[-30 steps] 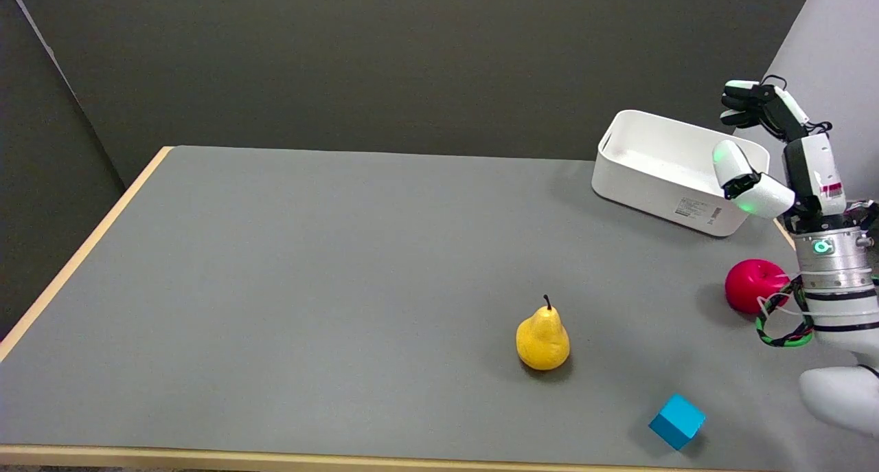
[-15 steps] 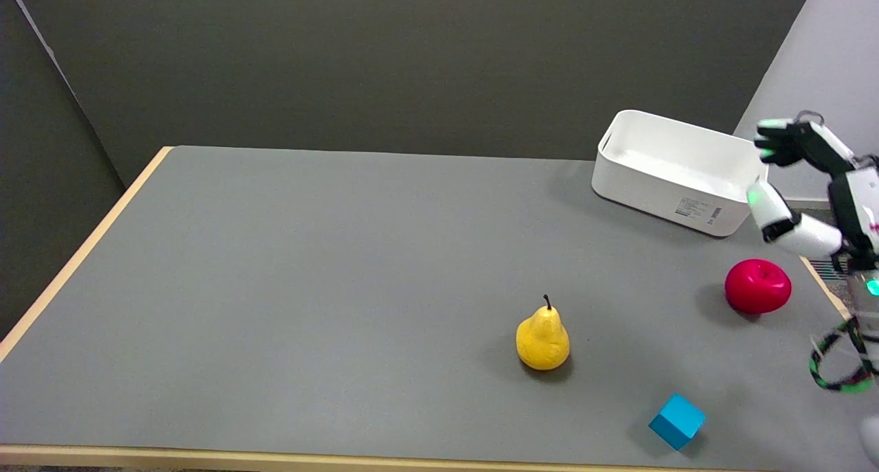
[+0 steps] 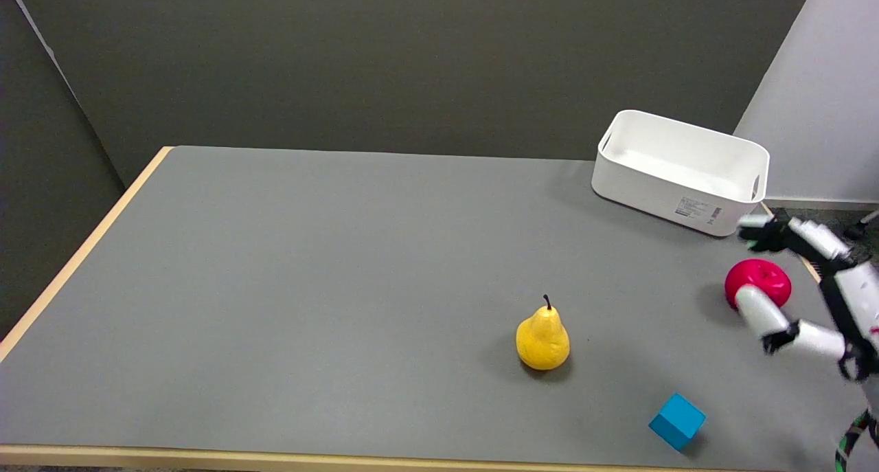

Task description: Pick up the cube.

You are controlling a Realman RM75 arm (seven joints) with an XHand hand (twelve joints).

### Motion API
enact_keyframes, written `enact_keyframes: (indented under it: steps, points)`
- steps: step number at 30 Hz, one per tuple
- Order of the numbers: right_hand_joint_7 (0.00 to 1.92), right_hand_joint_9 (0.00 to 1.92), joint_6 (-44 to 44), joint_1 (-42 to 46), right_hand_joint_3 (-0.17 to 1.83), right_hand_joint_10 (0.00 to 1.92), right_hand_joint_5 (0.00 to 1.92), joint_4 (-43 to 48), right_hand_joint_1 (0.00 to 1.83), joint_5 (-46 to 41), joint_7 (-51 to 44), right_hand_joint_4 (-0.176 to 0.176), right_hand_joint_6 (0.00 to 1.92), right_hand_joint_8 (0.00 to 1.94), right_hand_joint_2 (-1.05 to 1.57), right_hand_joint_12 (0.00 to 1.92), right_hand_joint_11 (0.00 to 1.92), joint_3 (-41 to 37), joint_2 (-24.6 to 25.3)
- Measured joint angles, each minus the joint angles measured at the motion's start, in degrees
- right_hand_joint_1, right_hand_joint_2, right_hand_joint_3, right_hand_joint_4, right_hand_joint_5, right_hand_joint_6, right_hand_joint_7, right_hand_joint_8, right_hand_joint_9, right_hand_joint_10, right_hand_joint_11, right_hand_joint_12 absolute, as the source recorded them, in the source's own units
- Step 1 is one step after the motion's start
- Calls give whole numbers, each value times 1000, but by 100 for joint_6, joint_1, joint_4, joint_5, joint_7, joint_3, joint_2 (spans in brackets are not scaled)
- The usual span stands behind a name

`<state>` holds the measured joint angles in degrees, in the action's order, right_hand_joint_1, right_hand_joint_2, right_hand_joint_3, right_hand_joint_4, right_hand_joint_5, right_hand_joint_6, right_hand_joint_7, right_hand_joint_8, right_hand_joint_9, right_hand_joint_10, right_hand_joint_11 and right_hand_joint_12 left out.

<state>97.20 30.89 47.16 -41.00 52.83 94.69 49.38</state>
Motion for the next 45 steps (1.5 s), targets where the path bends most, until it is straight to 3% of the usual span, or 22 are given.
enact_keyframes:
  steps: [25, 45]
  points:
    - [607, 559, 617, 776, 856, 1204, 438, 782, 445, 1111, -2029, 68, 888, 729, 622, 1621, 404, 1217, 294]
    - [548, 507, 137, 728, 843, 1136, 381, 339, 459, 469, -3455, 65, 730, 627, 609, 1593, 367, 1938, 481]
